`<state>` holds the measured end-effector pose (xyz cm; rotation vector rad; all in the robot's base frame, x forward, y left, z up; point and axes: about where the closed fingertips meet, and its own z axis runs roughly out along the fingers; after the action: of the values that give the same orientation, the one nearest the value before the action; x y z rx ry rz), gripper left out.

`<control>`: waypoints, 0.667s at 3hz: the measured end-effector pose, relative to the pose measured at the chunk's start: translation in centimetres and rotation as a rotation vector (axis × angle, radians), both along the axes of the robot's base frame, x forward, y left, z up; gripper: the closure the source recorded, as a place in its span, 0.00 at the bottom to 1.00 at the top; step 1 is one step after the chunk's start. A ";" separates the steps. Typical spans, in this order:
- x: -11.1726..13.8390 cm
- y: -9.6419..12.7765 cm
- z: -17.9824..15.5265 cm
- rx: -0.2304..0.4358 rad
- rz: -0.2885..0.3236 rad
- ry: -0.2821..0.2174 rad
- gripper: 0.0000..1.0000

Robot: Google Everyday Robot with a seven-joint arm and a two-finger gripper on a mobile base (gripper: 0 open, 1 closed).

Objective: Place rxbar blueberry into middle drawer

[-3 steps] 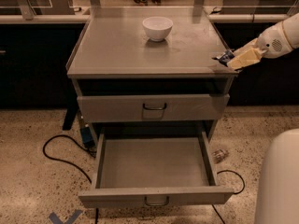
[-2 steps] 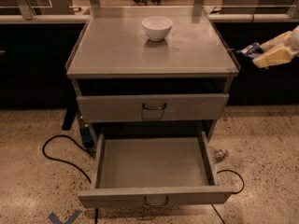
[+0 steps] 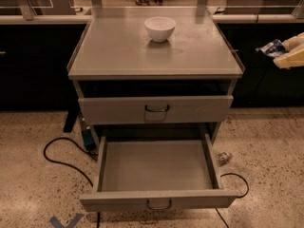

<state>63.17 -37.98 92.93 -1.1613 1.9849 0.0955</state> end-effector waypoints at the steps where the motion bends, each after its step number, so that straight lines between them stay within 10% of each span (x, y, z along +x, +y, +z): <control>1: -2.2 -0.2 -0.1 -0.025 0.015 -0.021 1.00; 2: -9.0 1.0 3.5 -0.093 0.090 -0.149 1.00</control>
Offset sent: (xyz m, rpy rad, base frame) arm -0.2746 -0.0013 -0.0674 -0.1608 -0.0471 0.1919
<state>54.13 -36.94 96.41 -1.2798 1.8231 -0.0361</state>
